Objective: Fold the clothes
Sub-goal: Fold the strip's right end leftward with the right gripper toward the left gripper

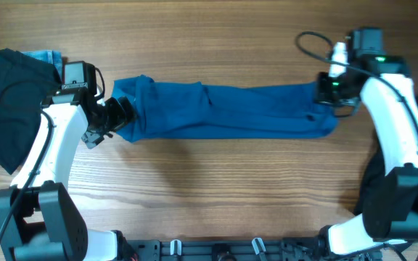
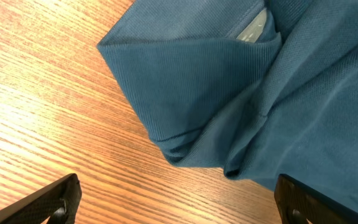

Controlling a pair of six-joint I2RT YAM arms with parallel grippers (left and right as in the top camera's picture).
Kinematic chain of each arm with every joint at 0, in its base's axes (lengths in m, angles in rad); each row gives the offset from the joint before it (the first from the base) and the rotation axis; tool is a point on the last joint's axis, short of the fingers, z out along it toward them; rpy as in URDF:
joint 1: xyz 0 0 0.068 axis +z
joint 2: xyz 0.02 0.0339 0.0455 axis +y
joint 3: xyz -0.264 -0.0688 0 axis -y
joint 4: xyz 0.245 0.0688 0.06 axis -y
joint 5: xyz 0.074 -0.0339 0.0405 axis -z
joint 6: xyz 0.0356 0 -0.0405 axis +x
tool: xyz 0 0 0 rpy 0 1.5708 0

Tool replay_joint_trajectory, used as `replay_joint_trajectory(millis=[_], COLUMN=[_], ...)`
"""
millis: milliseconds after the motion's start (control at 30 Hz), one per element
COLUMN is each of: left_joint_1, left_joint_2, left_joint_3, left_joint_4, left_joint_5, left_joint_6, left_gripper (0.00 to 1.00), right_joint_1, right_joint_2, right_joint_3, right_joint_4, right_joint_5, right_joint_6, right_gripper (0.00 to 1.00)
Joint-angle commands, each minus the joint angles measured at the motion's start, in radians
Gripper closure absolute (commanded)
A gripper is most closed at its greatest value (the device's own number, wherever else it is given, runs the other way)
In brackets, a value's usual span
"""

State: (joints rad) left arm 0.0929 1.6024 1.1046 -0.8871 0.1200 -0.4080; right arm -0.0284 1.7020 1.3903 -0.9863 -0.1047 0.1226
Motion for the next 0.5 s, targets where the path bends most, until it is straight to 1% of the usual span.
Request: replay_joint_trajectory(millis=[0,133,333,467], left_joint_1=[0.001,0.001,0.001,0.001], left_joint_2=[-0.011,-0.011,-0.011,-0.011], left_joint_3=[0.015,0.015,0.015,0.015], left_joint_4=[-0.008,-0.012,-0.016,-0.015], left_joint_5=[0.003,0.003,0.003,0.002], left_joint_6=[0.007,0.007,0.007,0.007], left_gripper=[0.00,0.00,0.00,0.00], right_joint_1=[0.089,0.161,0.249,0.289], right_joint_2=[0.037,0.092,0.171,0.185], right_joint_3=[0.011,0.011,0.011,0.011], right_joint_4=[0.034,0.079,0.090,0.110], right_joint_5=[-0.027,-0.034,-0.077,-0.093], right_joint_6=[0.154,0.226,0.226,0.228], right_gripper=[0.96,0.96,0.96,0.96])
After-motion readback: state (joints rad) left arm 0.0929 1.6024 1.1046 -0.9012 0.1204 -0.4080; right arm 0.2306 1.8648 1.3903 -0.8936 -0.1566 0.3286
